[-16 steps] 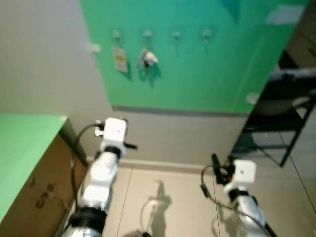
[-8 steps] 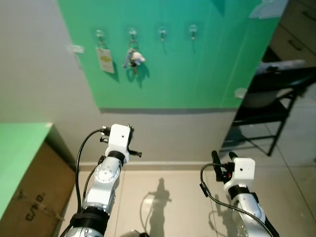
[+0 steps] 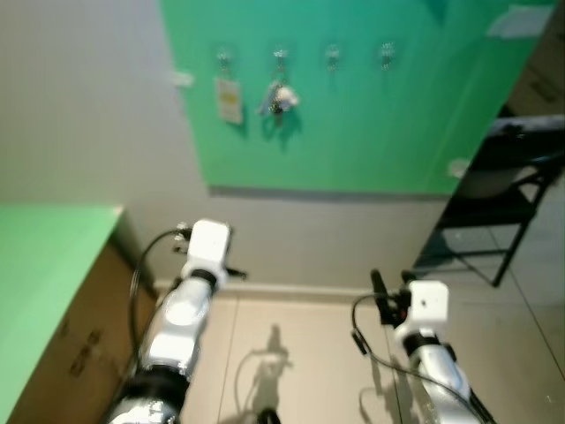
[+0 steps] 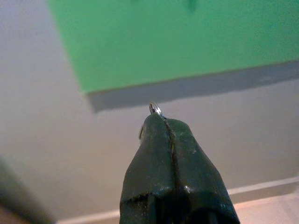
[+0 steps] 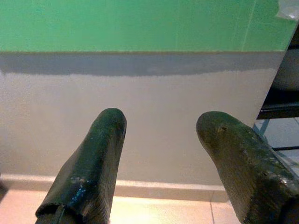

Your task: Hang keys on a hook

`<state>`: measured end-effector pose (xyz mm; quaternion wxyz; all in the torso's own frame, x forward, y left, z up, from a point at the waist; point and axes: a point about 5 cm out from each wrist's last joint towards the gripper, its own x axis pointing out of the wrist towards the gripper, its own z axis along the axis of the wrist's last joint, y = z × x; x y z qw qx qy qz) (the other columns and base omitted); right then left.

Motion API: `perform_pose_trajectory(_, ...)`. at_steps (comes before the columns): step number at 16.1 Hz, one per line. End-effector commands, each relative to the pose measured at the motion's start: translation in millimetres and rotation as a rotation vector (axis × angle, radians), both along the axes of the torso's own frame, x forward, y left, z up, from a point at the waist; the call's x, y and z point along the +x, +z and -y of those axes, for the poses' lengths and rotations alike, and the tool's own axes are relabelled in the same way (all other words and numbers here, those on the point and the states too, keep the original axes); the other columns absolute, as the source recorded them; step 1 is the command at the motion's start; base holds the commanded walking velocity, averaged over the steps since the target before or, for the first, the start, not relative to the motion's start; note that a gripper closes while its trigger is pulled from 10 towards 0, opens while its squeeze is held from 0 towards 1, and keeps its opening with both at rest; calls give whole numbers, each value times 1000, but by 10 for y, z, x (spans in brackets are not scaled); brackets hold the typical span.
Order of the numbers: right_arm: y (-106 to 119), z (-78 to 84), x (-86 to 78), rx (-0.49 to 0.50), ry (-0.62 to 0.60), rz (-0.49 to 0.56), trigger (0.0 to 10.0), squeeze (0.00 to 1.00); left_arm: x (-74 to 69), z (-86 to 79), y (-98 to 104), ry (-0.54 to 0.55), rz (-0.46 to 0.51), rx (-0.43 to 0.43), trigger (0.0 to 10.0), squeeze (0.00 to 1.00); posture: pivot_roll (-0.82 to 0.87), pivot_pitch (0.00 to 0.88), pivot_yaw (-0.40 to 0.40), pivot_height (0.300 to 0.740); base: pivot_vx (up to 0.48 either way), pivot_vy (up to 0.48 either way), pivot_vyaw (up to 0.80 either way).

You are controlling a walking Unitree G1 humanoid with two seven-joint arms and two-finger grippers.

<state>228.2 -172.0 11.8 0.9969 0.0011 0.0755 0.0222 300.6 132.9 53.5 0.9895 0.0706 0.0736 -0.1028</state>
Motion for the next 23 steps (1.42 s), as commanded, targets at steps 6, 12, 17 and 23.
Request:
perform_pose_trajectory(6, 58, -41, -10, -3, 4, 11, 10000, 0, 116, 180, 166, -76, 36, -3, 10000, 0, -180, 0, 76, 740, 409, 216, 0)
perform_pose_trajectory(12, 43, -58, -23, -2, 10, -2, 10000, 0, 108, 227, 152, -98, 31, -6, 10000, 0, -181, 0, 81, 740, 434, 0, 0)
perform_pose_trajectory(17, -1, -70, -53, -1, 18, -20, 10000, 0, 100, 243, 127, -118, 21, 14, 10000, 0, -181, 0, 84, 740, 92, -88, 0)
perform_pose_trajectory(23, -18, -71, -46, 3, 20, -28, 10000, 0, 95, 252, 135, -124, 30, 15, 10000, 0, -179, 0, 88, 740, 0, -431, 0)
